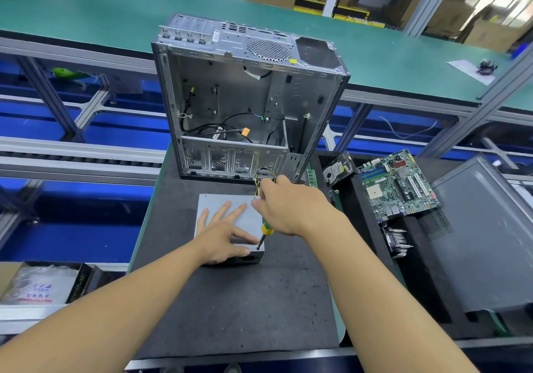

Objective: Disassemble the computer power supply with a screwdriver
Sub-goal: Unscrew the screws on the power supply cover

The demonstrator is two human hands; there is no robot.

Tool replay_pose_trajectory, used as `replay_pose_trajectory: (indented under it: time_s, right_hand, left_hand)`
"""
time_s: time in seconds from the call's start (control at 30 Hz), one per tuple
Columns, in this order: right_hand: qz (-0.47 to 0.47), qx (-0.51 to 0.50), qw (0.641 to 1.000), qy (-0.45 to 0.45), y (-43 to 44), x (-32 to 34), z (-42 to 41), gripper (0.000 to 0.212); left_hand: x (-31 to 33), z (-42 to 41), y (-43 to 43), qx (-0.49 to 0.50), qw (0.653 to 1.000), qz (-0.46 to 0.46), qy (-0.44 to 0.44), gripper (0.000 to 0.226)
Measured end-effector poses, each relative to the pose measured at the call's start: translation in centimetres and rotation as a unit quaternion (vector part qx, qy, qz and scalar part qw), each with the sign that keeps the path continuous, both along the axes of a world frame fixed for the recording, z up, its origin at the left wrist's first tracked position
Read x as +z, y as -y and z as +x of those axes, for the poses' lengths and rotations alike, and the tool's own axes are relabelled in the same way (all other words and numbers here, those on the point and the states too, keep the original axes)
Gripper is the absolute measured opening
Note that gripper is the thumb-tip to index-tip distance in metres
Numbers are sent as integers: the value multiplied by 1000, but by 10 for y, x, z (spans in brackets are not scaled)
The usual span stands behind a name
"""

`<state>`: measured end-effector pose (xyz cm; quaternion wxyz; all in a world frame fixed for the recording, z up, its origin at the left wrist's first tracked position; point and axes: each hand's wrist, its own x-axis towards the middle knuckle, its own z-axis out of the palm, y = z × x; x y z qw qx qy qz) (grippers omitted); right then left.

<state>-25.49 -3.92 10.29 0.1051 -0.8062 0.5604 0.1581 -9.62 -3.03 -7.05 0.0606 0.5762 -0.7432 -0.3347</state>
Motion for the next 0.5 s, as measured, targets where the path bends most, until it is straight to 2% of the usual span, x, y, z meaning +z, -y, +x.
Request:
replay_pose_trajectory:
  time_s: [0.13,0.4,0.5]
  right_hand:
    - [-10,22,1000,-16,-1,1,1,23]
    - [20,43,999,22,3,0,-1,39]
    - [15,41,999,13,2,-1,0,35]
  left_hand:
    - [0,0,0,1,1000,-5,-7,37]
    - [4,0,-1,3,1000,-1,-5,30]
    - [5,0,-1,4,1000,2,-9,29]
